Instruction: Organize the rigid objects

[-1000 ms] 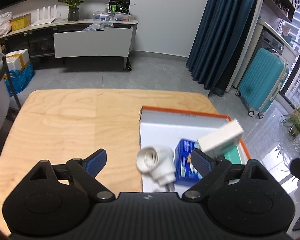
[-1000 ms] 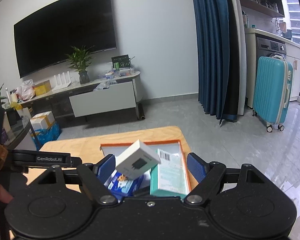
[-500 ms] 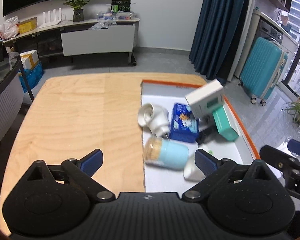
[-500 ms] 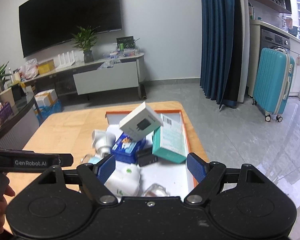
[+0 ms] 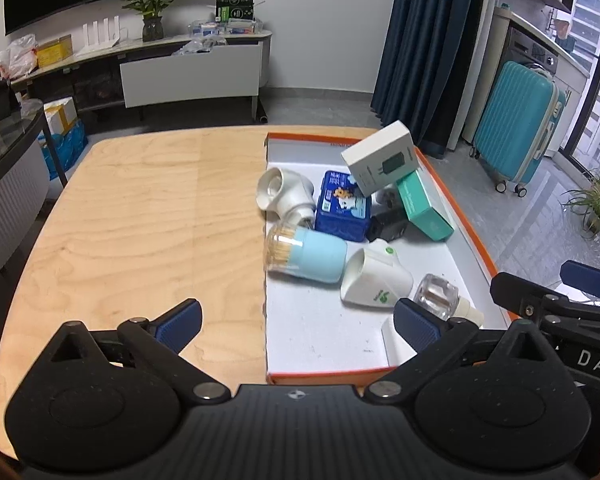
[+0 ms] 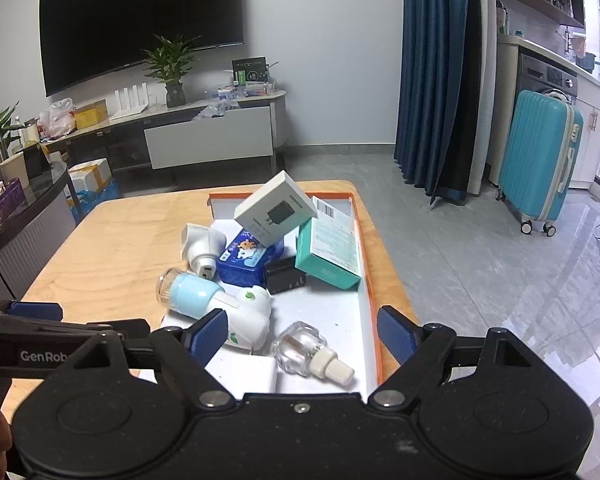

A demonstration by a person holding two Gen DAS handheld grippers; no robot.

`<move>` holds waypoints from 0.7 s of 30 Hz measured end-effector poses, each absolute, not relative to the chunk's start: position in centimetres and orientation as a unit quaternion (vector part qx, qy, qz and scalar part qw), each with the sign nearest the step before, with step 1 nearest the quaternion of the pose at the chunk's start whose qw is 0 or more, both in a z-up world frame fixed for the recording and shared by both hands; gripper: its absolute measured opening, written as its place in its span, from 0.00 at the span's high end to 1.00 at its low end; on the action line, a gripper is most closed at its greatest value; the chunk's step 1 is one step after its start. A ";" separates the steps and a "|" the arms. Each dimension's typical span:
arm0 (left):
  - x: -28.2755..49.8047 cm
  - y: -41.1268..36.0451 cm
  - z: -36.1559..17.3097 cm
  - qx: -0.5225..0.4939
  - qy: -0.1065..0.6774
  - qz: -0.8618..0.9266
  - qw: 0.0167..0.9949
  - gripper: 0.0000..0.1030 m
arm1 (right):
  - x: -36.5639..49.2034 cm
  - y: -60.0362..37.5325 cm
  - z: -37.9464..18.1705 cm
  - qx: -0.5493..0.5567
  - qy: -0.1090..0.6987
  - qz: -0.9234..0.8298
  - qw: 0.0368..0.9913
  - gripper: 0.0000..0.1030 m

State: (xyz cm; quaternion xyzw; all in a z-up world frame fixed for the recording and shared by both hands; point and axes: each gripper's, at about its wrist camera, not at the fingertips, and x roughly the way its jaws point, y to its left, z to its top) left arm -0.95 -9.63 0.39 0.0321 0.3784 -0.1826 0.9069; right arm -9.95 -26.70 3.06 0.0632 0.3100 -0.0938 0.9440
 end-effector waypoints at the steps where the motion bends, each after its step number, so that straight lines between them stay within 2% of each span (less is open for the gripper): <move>1: -1.1 -9.6 0.3 0.032 0.380 -0.180 0.907 0.00 | -10.1 -26.7 2.9 0.064 0.312 -0.095 0.943 0.06; 21: -2.2 -10.2 -1.1 0.050 0.398 -0.163 0.902 0.00 | -10.5 -26.8 2.0 0.068 0.323 -0.097 0.939 0.05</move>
